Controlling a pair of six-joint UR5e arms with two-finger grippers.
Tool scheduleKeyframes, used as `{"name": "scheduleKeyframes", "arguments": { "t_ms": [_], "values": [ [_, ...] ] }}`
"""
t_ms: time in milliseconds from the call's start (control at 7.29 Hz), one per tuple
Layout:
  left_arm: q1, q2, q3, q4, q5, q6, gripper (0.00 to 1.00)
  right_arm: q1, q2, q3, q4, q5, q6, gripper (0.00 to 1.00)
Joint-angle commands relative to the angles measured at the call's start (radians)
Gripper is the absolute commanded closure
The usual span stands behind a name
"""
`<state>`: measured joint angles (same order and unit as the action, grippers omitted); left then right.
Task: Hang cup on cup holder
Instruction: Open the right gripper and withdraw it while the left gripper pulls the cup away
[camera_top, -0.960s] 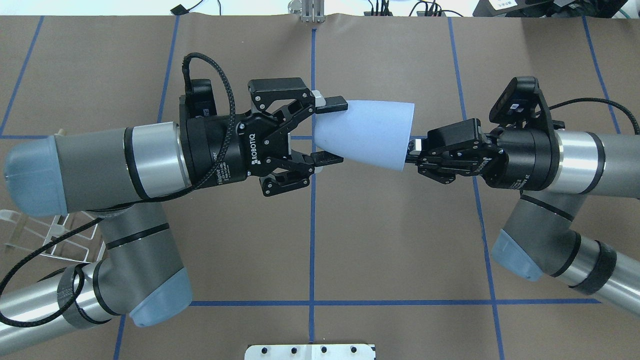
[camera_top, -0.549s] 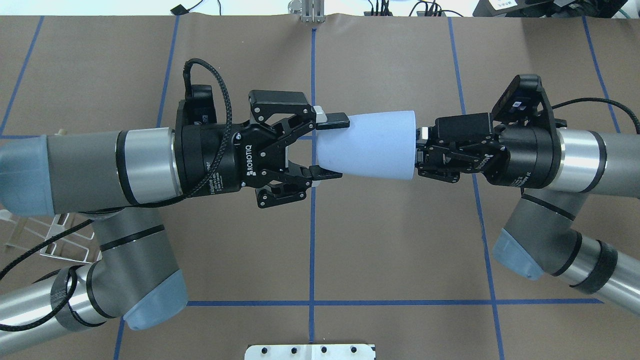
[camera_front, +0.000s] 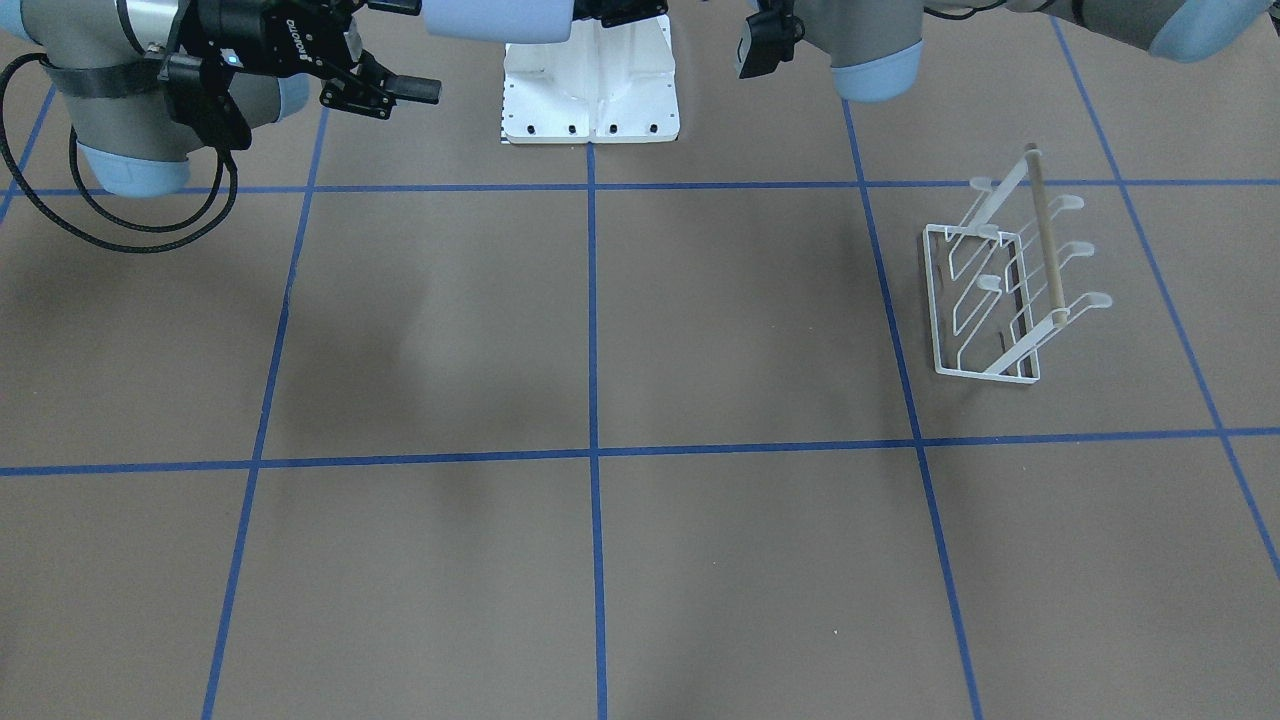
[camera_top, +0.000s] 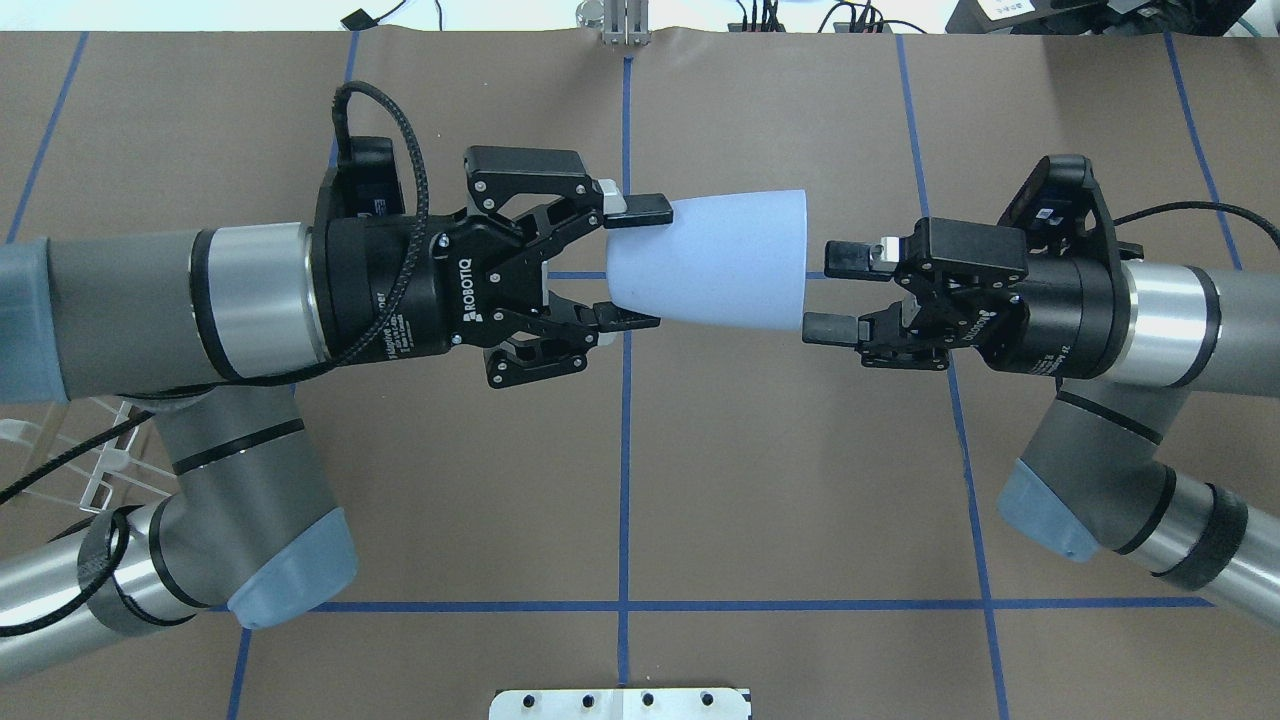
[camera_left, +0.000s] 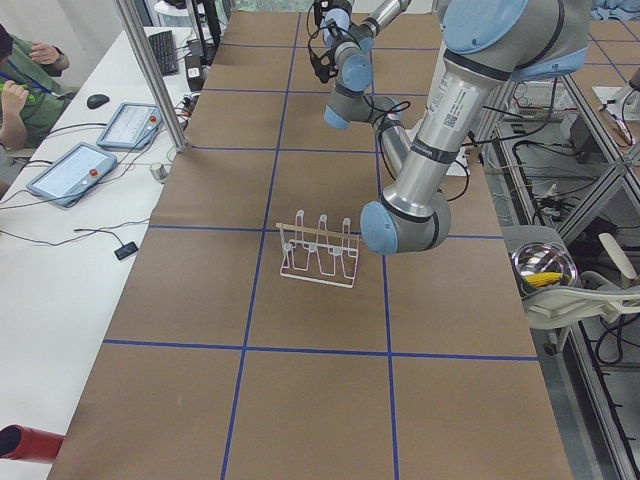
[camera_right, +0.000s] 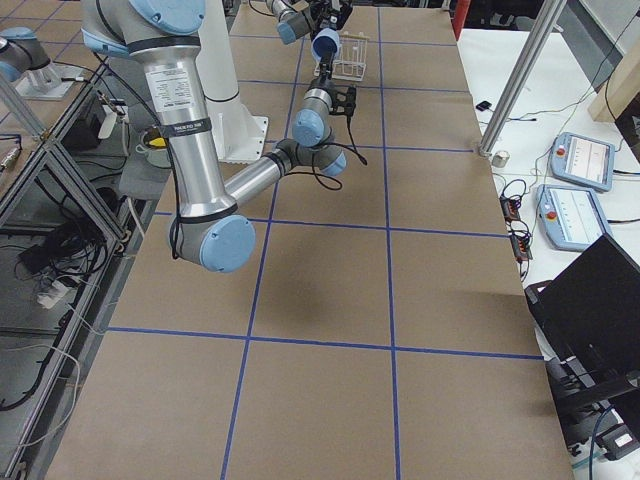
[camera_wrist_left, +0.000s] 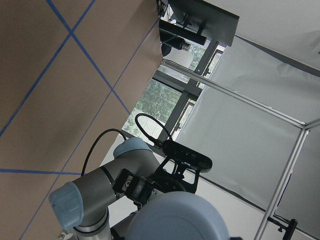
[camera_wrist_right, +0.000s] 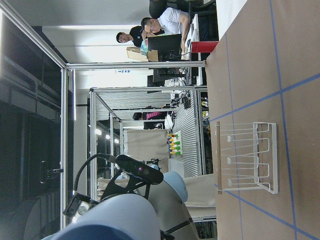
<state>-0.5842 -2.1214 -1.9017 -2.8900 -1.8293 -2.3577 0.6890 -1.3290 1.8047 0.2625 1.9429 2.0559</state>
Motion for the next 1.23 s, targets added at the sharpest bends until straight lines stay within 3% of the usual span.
{"name": "scheduleKeyframes", "arguments": {
  "t_ms": [0, 274, 549, 823, 1097],
  "values": [
    [-0.074, 0.024, 0.018, 0.001, -0.039, 0.000, 1.00, 0.001, -0.057, -0.011, 0.056, 0.004, 0.000, 0.00],
    [-0.169, 0.028, 0.064, 0.046, -0.080, 0.043, 1.00, 0.070, -0.073, -0.077, 0.035, 0.034, -0.084, 0.00],
    [-0.296, 0.049, 0.131, 0.153, -0.210, 0.234, 1.00, 0.264, -0.091, -0.195, -0.126, 0.114, -0.396, 0.00],
    [-0.379, 0.052, 0.125, 0.366, -0.297, 0.490, 1.00, 0.406, -0.096, -0.216, -0.459, 0.160, -0.717, 0.00],
    [-0.449, 0.115, 0.081, 0.521, -0.297, 0.723, 1.00, 0.533, -0.104, -0.194, -0.827, 0.197, -1.065, 0.00]
  ]
}}
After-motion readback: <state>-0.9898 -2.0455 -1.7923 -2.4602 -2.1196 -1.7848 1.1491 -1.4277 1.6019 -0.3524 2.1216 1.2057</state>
